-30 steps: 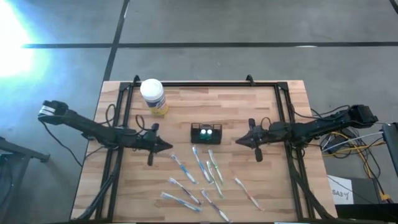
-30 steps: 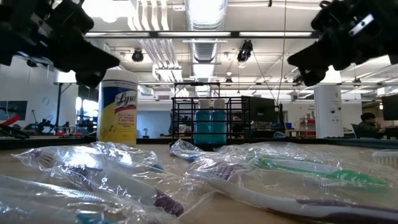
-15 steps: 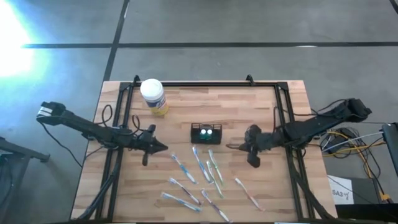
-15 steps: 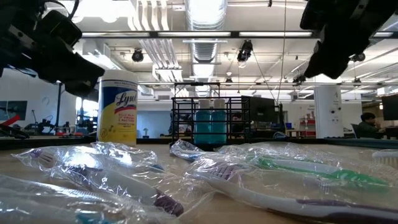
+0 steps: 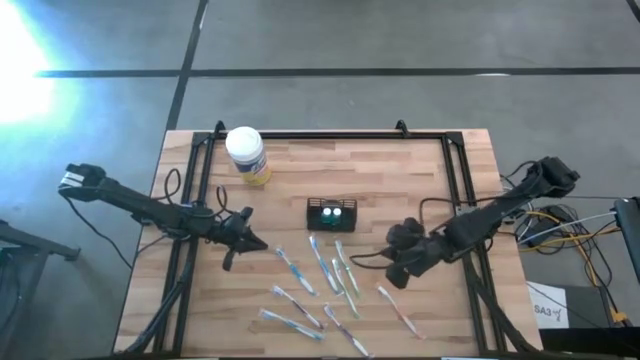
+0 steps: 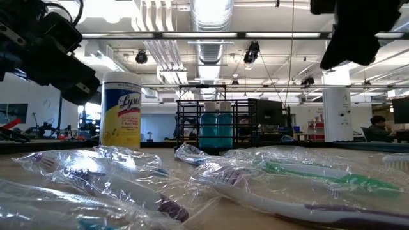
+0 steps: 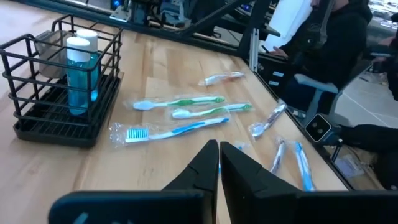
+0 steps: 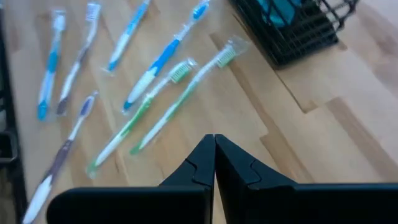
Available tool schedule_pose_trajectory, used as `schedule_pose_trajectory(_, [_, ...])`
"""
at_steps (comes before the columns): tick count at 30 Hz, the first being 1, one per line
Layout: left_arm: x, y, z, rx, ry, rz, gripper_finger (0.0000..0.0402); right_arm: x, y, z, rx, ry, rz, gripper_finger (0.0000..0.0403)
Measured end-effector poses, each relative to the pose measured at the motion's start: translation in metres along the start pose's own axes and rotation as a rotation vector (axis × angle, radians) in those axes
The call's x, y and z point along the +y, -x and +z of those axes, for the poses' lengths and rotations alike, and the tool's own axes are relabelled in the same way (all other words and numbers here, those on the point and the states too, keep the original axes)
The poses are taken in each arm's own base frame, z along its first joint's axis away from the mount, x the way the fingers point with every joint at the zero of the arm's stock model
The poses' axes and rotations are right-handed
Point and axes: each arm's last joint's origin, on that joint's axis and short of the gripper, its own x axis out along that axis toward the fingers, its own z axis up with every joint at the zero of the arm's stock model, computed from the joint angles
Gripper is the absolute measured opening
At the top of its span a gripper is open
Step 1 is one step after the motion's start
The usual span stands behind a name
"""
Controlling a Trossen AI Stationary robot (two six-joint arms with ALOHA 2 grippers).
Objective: Pick & Place toothbrushing station
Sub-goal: Put the right green toothbrush into the black mesh organizer
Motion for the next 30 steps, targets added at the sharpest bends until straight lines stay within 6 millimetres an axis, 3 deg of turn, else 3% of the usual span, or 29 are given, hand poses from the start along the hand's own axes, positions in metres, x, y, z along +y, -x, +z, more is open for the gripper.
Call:
schedule_pose_trajectory(6, [0.0, 0.0, 0.0, 0.004, 0.018, 0.0, 0.0019, 0.012, -0.032, 0.007, 0.059, 0.009, -0.072, 0.0033])
schedule_pose_trajectory(11, [0.0, 0.0, -0.001, 0.011, 0.019, 0.001, 0.0019, 0.021, -0.059, 0.016, 0.101, 0.034, -0.122, 0.0096])
schedule_pose_trajectory(18, [0.0, 0.0, -0.002, 0.017, 0.019, 0.003, 0.0019, 0.028, -0.091, 0.044, 0.2, -0.028, -0.132, 0.0173])
schedule_pose_trajectory(25, [0.0, 0.0, -0.002, 0.018, 0.015, 0.004, 0.0019, 0.026, -0.121, 0.062, 0.233, -0.024, -0.197, 0.0197])
schedule_pose_trajectory(30, [0.001, 0.0, -0.003, 0.035, 0.014, 0.008, 0.0019, 0.024, -0.141, 0.062, 0.269, -0.042, -0.216, 0.0201])
